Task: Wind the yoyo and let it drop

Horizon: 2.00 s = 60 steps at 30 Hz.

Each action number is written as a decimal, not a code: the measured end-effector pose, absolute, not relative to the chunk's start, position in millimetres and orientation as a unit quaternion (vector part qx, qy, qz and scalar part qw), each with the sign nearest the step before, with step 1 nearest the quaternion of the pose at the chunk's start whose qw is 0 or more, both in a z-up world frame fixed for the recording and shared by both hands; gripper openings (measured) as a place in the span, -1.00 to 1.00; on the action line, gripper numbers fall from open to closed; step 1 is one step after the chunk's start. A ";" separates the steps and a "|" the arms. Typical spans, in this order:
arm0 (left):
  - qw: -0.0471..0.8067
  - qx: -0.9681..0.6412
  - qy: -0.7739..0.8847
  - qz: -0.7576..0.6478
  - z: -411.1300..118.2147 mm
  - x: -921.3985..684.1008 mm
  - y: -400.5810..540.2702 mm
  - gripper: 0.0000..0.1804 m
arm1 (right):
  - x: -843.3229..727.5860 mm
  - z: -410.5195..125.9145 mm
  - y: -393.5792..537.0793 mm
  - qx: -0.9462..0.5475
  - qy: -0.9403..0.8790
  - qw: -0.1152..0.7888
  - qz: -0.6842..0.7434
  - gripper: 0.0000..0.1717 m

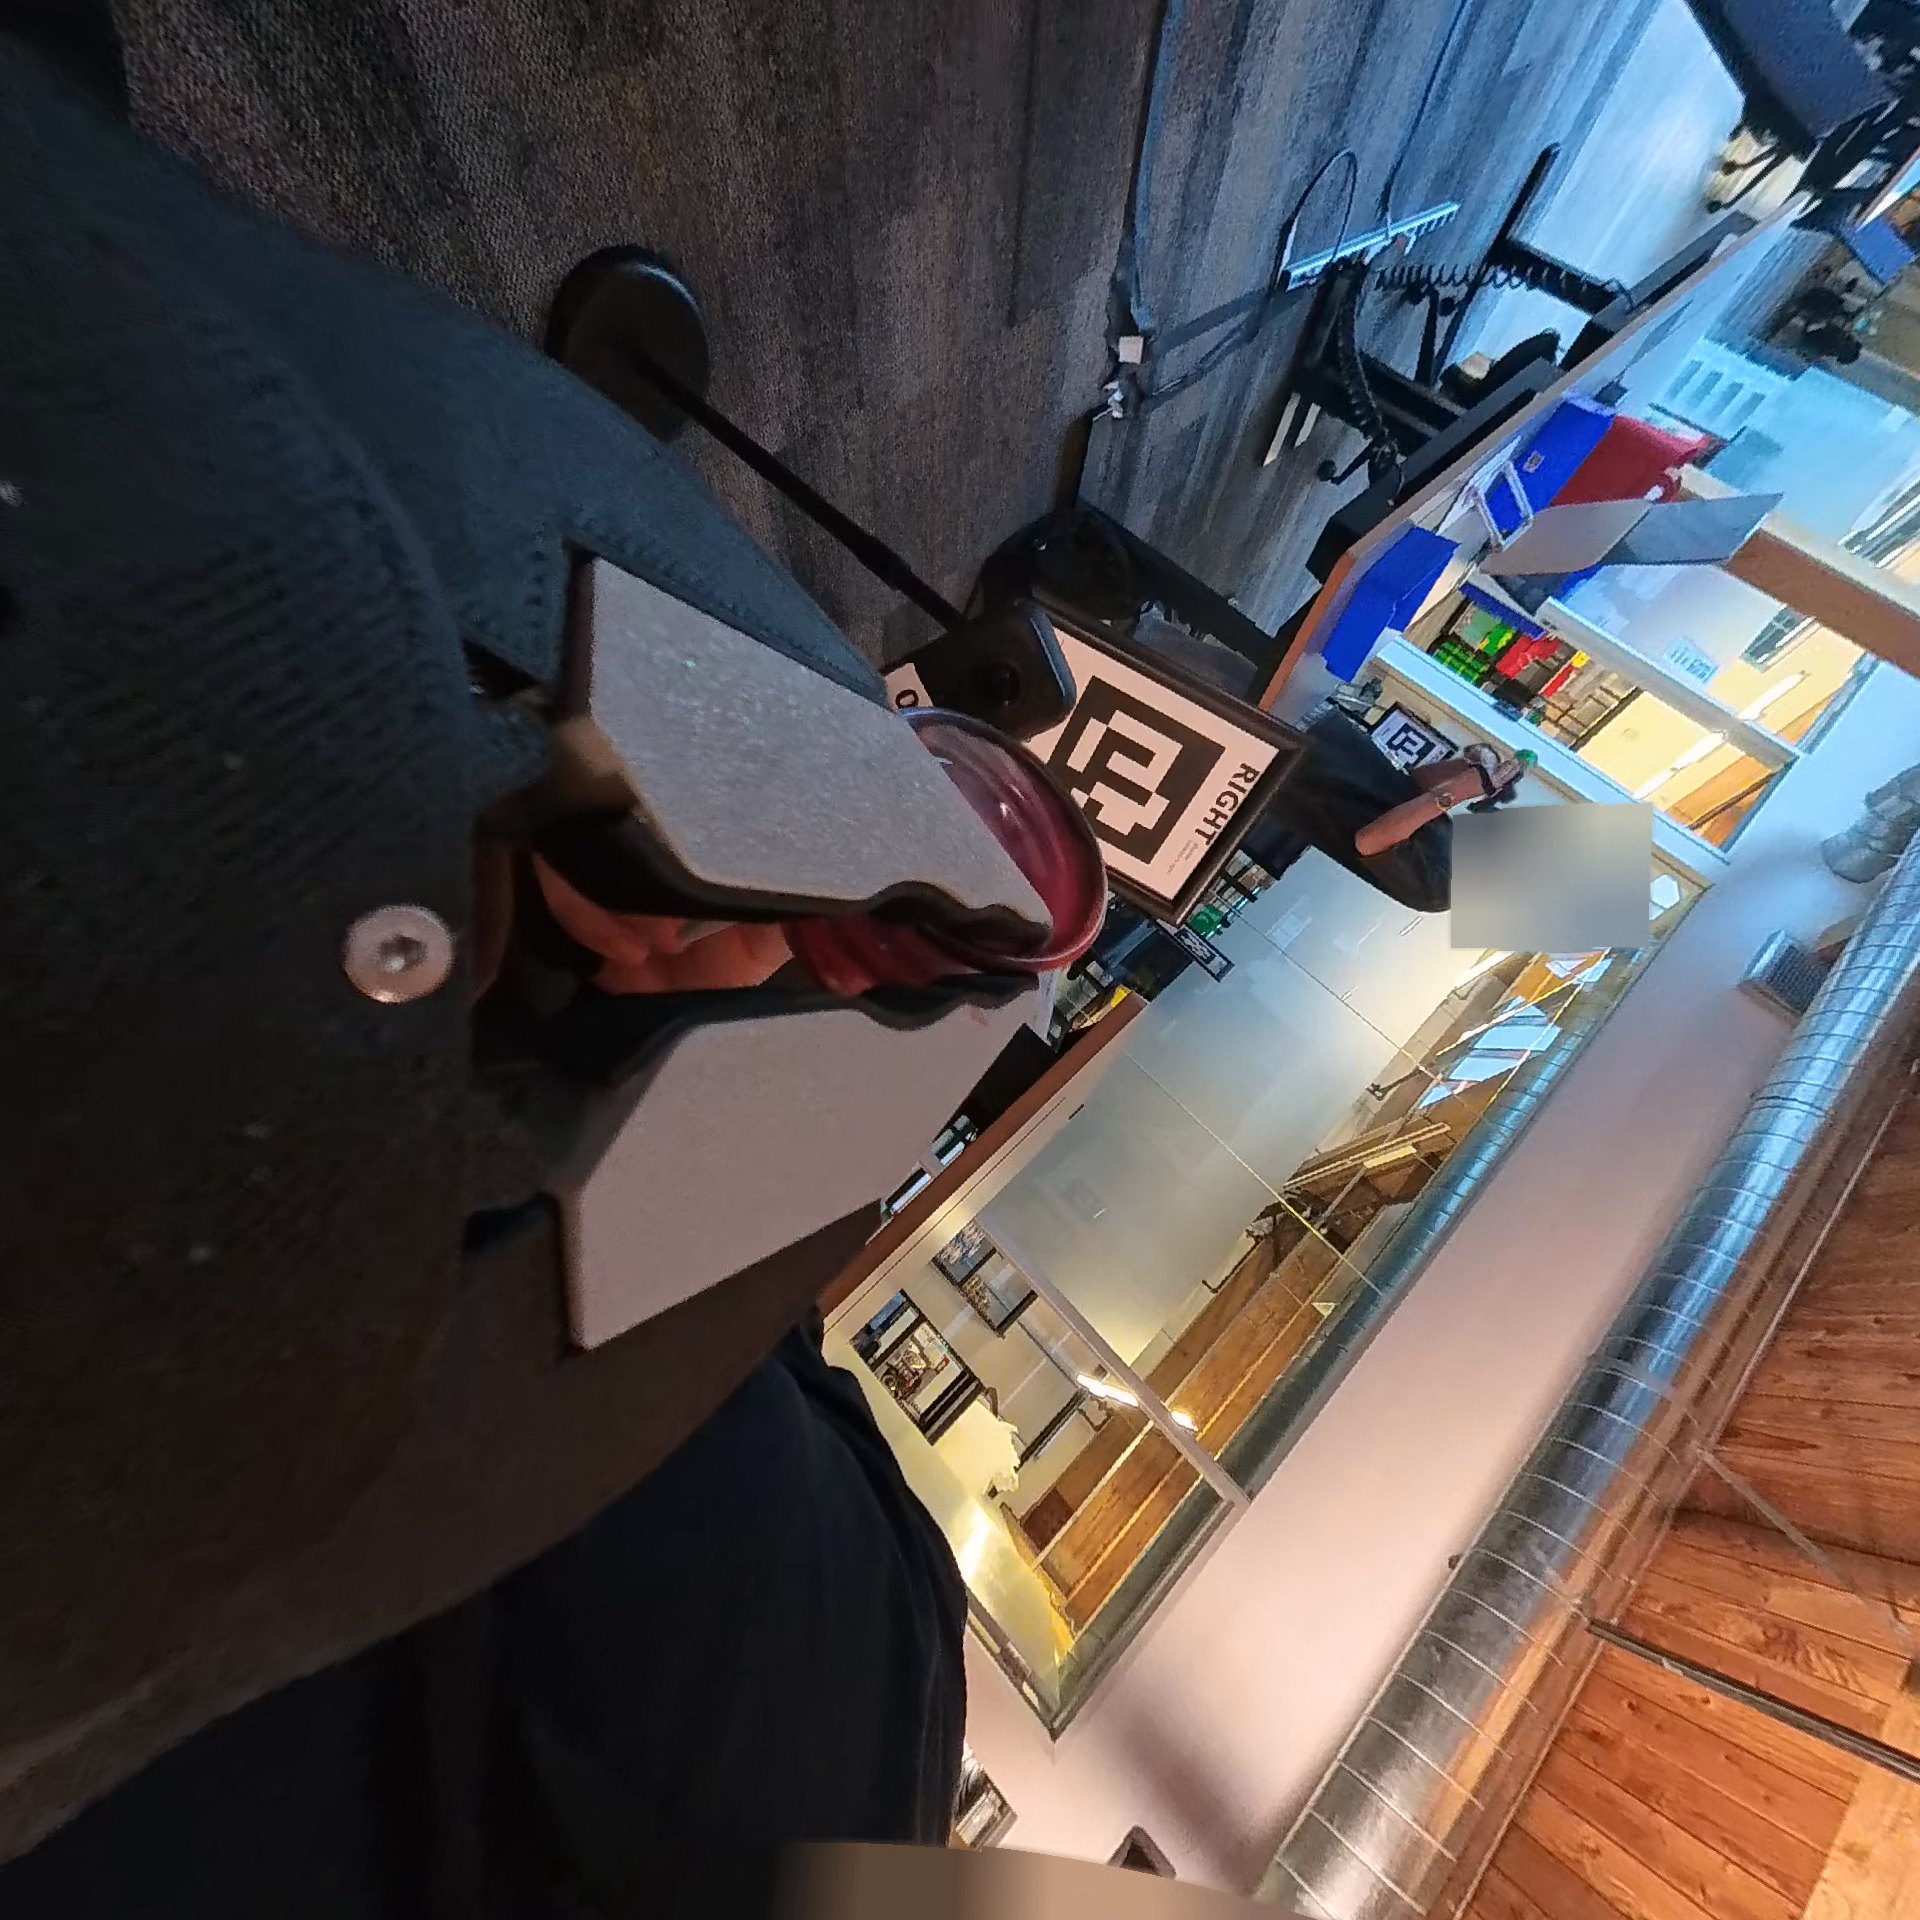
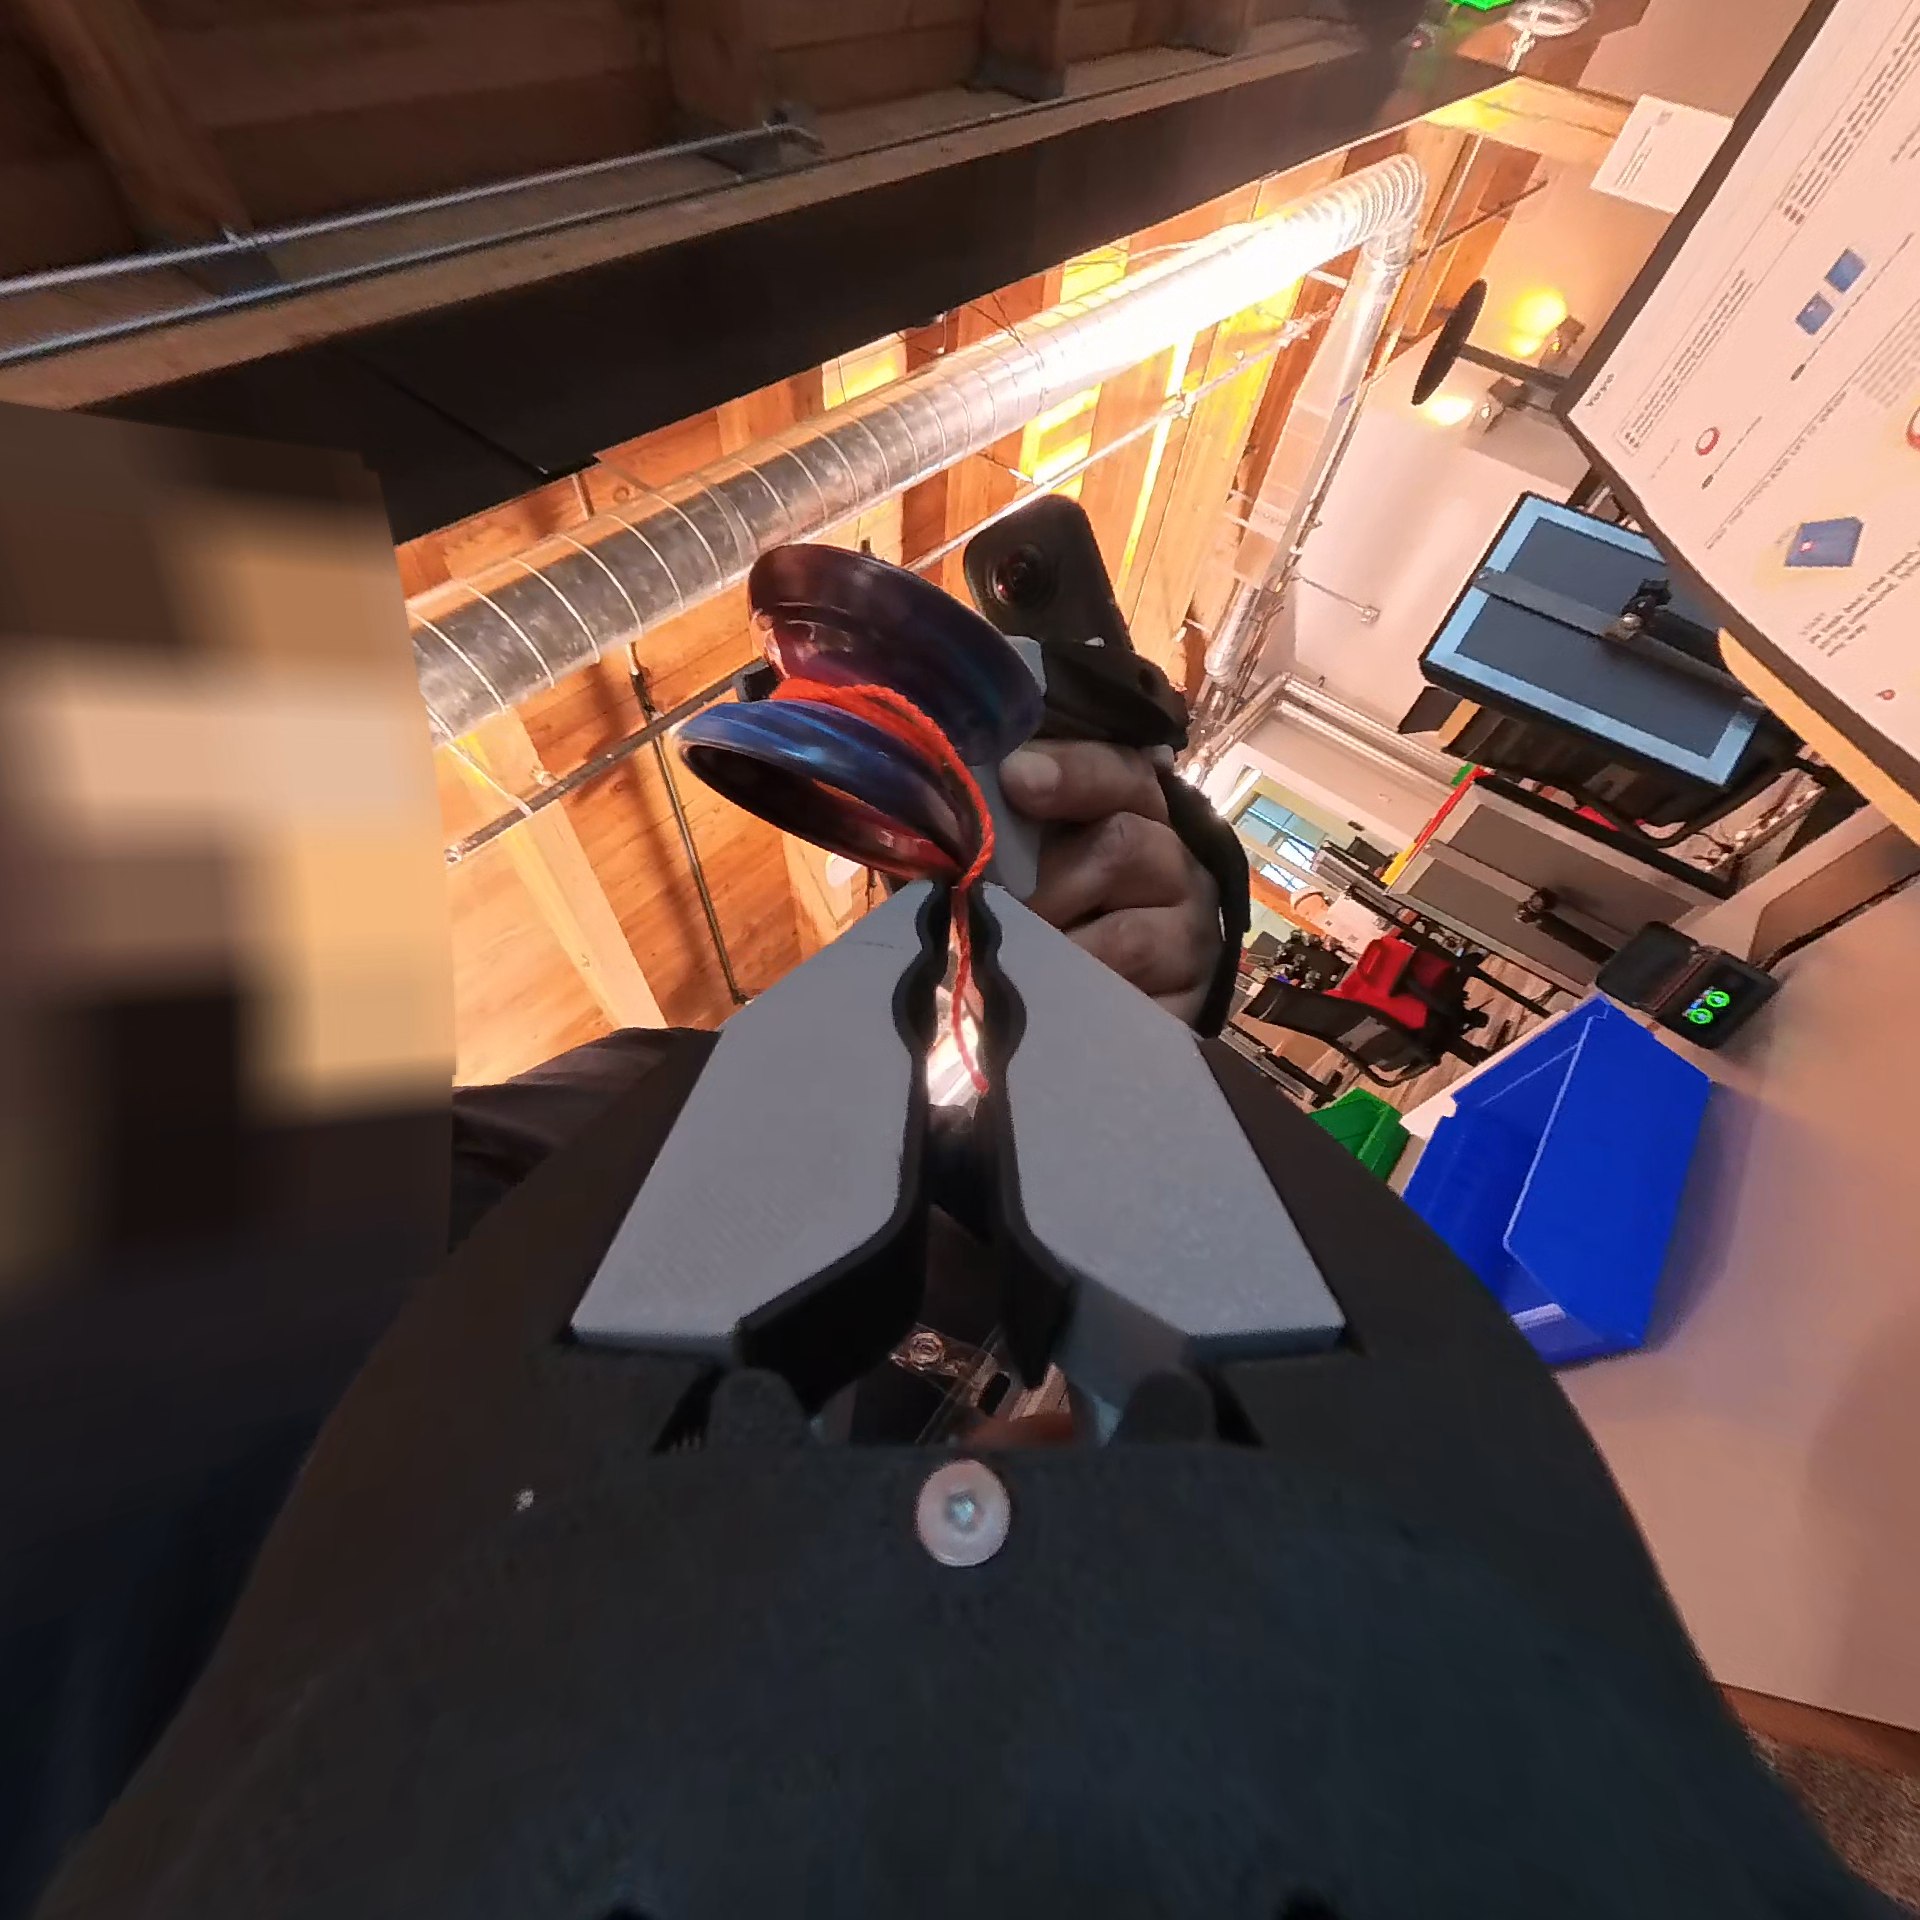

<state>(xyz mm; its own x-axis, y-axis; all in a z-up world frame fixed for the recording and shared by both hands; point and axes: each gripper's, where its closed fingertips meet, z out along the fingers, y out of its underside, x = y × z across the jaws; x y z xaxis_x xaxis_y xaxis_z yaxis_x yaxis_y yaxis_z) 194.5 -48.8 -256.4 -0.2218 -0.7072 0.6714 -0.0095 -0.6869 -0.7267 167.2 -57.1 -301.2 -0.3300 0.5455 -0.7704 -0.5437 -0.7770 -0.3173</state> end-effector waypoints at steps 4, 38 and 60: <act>0.242 -0.575 0.310 -0.717 -256.5 194.4 -49.1 -0.96 | 167.5 -301.3 -57.2 -0.474 -0.002 0.333 0.815 -1.00; 0.220 -0.587 0.306 -0.717 -266.2 194.7 -55.8 -0.95 | 170.8 -310.2 -56.2 -0.468 0.034 0.289 0.834 -0.99; 0.260 -0.569 0.292 -0.724 -253.9 189.0 -42.4 -0.97 | 167.7 -304.8 -59.9 -0.463 0.010 0.305 0.832 -1.00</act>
